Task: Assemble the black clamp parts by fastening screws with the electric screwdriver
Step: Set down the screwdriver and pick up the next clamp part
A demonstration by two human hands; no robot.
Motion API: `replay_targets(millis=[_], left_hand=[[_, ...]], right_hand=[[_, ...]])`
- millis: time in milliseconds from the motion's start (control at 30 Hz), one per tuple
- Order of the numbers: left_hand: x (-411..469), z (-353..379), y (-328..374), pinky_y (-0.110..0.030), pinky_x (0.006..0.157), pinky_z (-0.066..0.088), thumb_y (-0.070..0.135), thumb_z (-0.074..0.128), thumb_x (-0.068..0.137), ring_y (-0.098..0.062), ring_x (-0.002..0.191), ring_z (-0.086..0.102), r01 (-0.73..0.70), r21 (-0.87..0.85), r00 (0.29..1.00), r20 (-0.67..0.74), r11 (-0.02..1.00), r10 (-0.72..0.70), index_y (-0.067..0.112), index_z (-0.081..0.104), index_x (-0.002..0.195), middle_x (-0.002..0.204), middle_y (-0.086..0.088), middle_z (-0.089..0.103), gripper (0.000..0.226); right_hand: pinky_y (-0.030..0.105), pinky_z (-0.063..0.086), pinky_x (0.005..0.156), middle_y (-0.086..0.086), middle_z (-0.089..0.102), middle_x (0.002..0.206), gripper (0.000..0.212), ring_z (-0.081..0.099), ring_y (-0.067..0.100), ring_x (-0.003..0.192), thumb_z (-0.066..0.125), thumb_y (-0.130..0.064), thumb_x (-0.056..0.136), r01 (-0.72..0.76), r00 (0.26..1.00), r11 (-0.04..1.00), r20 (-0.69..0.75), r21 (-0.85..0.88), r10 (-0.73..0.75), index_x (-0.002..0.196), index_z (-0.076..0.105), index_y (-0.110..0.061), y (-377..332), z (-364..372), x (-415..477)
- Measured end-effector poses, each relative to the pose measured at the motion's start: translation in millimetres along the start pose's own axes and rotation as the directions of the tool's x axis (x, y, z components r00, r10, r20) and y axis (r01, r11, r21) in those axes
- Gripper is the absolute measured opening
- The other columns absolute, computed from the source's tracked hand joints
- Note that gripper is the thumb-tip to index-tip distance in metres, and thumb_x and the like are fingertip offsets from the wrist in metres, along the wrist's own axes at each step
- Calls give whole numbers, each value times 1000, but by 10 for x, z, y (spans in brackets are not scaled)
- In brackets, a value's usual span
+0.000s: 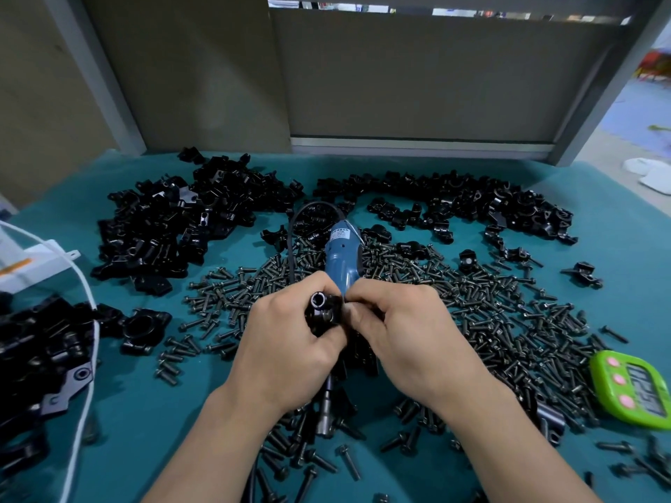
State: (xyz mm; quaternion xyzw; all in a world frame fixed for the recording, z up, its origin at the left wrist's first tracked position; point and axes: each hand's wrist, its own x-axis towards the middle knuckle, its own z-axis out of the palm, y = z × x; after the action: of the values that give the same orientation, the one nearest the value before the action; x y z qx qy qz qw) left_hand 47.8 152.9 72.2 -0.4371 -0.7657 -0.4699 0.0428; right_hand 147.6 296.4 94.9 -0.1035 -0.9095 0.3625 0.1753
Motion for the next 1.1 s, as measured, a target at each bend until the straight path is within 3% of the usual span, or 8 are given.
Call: replay_targets(millis=[167,367,500,600,733,833,967,1100], left_hand=[[-15,-10,24,-18,56,38,23,73,78,-10,65,54,-49,88,998,-37,995,52,28,56,82,70,13,55,18],[-12,21,55,-38,64,50,18,71,82,-15,72,60,-137,206,988,-49,969,150,24,62,91,82,10,60,14],[19,-32,79,-20,71,50,27,74,75,-11,83,67,-36,-14,999,-39,999,35,34,67,99,88,13,68,26],[47,-86,33,-34,79,56,46,75,74,-19,93,72,59,-225,997,62,973,-47,34,70,112,97,8,75,40],[64,-74,47,-42,75,57,76,69,78,-20,88,72,55,-223,994,107,973,-31,32,67,114,95,7,74,57],[58,-74,51,-43,68,56,67,74,77,-19,79,71,44,-238,992,122,970,-15,27,65,111,89,6,72,54],[60,-81,59,-42,65,50,57,73,75,-21,72,63,37,-254,991,136,967,-2,21,63,103,79,4,65,47],[74,-89,57,-43,64,49,50,73,77,-22,70,59,36,-212,993,119,977,-11,21,62,97,75,2,61,37]], right_hand=[[26,32,51,-4,51,58,31,42,10,55,59,-22,103,-22,1000,998,23,60,20,73,58,-14,-11,38,35],[33,25,55,-1,39,60,40,32,12,56,54,-33,94,-169,985,865,63,473,158,68,49,-4,8,124,59],[20,33,49,-9,48,53,32,41,5,49,55,-34,94,-62,998,931,4,359,65,71,60,-11,48,34,76],[16,38,52,-11,56,57,24,48,1,51,60,-20,100,6,999,892,-49,452,18,79,69,-13,76,4,72],[18,39,51,-2,63,60,19,51,3,51,62,-8,101,25,998,866,-69,500,11,86,73,-8,99,-28,62],[32,44,48,14,67,66,17,55,18,52,64,-7,99,40,997,874,-73,484,-6,86,75,-10,86,-69,48],[45,58,64,3,75,76,16,71,23,69,67,-4,97,99,993,928,-92,360,-70,89,79,-11,44,-120,11],[46,52,57,3,69,69,15,63,26,62,66,-14,95,142,986,968,-114,206,-121,85,77,-15,37,-100,-22]])
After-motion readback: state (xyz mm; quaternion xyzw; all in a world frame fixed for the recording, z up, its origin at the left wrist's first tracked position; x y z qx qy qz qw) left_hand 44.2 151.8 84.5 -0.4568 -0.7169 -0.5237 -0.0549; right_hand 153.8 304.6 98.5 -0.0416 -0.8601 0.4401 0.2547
